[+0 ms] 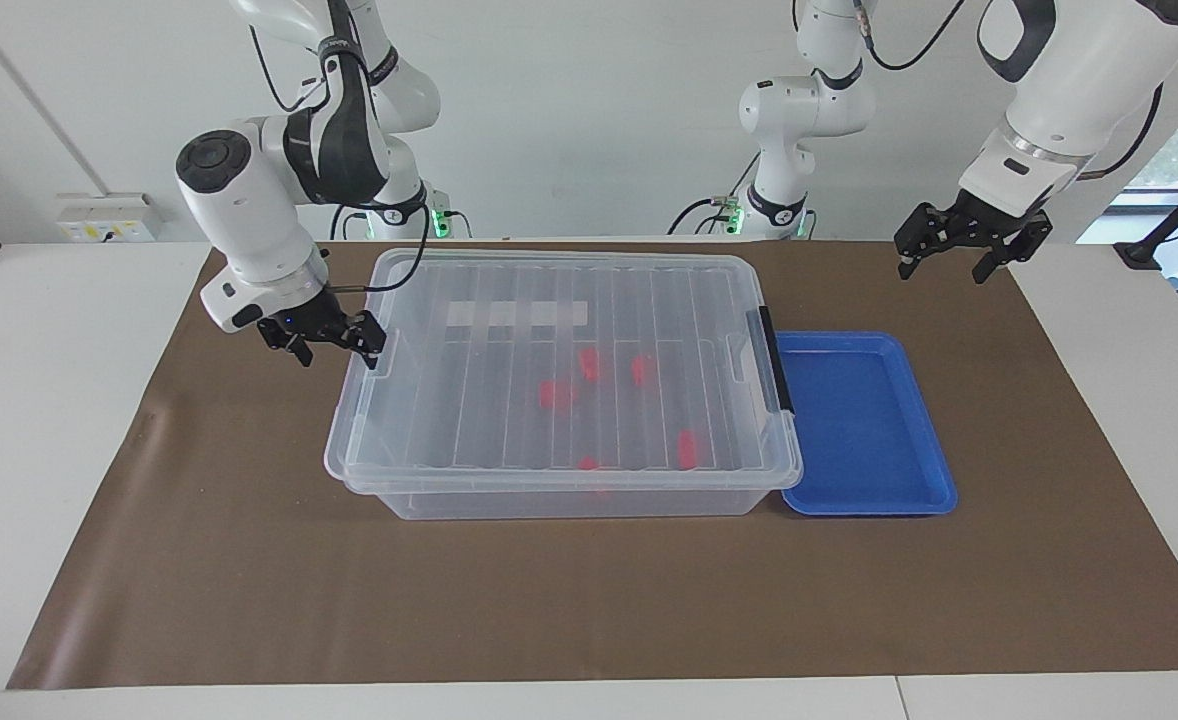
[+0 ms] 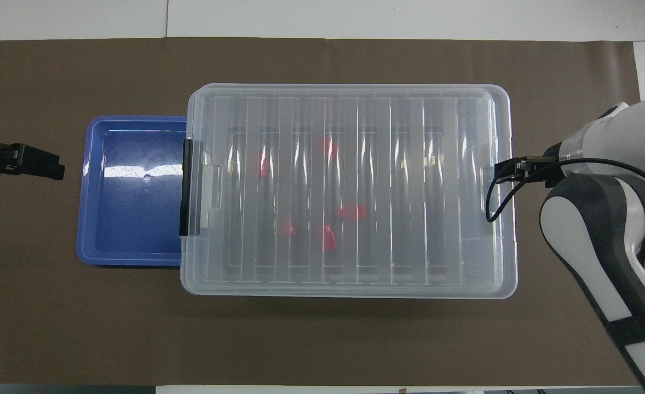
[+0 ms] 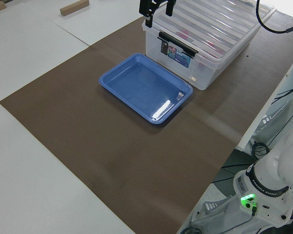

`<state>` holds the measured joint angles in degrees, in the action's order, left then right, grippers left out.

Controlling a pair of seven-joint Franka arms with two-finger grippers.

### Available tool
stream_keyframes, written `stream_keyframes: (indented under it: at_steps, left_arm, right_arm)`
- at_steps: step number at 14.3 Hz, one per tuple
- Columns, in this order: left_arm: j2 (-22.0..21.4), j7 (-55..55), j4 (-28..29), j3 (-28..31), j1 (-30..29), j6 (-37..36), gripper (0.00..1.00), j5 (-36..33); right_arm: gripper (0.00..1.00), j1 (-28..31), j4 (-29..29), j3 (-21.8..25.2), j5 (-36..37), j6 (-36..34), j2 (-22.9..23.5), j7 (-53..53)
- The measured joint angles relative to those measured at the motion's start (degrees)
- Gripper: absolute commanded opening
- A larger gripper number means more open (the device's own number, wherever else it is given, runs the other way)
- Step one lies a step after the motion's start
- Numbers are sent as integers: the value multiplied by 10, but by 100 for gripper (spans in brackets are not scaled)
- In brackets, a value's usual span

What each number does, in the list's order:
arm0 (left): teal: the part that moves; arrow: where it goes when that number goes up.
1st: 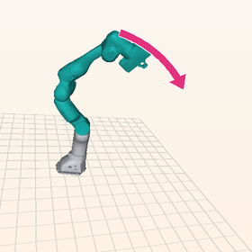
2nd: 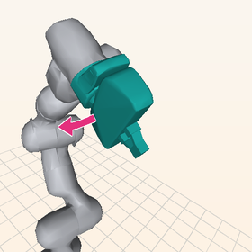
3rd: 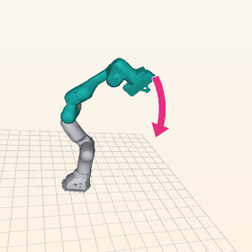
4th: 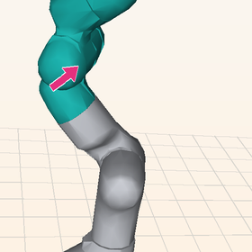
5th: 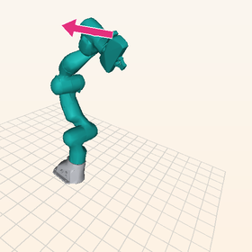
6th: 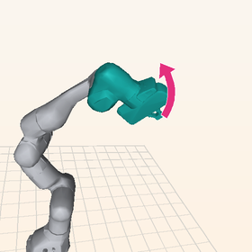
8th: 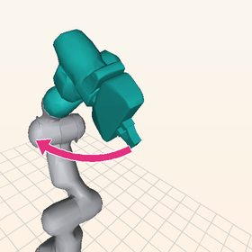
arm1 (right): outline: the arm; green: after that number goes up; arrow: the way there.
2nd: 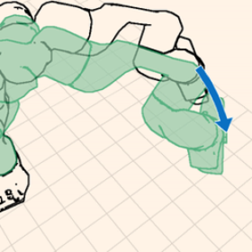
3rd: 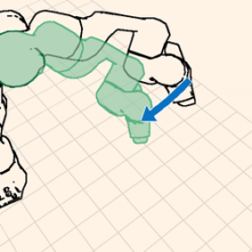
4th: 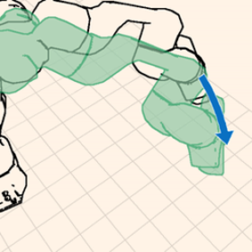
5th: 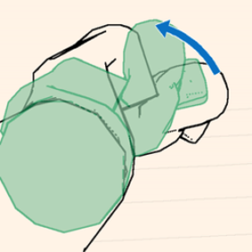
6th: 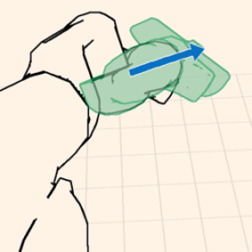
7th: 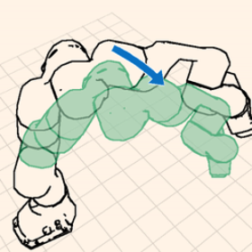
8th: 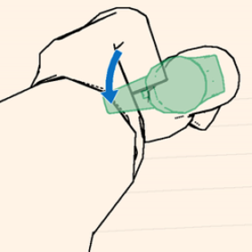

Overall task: Place red block in blue tray from box
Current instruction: 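Slide the clear lid away from the blue tray with the right gripper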

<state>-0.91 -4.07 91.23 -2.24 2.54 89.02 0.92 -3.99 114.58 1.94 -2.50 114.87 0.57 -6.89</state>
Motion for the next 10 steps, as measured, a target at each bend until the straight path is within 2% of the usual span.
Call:
stream_keyframes:
  at_steps: [4,10]
  left_arm:
    - [0,0,0,0,0,0,100,0]
    - [0,0,0,0,0,0,100,0]
  right_arm:
    - [100,6,7,0,0,4,-6,8]
    - [100,55,8,0,0,4,-8,77]
